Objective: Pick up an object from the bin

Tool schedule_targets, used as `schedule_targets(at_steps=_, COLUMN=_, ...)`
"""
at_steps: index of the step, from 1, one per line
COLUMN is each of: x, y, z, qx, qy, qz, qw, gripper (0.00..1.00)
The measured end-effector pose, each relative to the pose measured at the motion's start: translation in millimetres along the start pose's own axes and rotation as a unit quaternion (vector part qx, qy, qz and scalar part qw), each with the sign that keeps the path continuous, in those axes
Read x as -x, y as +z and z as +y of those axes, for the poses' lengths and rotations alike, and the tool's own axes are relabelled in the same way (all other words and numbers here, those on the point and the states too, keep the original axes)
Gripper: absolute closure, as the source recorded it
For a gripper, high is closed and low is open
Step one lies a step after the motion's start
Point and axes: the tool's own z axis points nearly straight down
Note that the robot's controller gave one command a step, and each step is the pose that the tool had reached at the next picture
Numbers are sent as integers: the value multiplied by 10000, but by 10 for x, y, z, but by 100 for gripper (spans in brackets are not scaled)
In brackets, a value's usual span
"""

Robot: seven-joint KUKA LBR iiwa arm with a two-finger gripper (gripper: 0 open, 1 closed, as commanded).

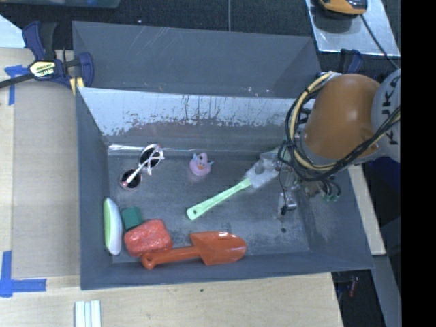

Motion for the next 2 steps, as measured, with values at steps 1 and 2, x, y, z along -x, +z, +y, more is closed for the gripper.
schedule_targets(at_steps=1, x=-398, y=602, z=398, qx=12, qy=-111, qz=48, qw=9999, gripper=0)
schedule_targets(at_steps=2, x=-440, y=653, z=454, qx=19, qy=-139, qz=70, qw=9999, gripper=0)
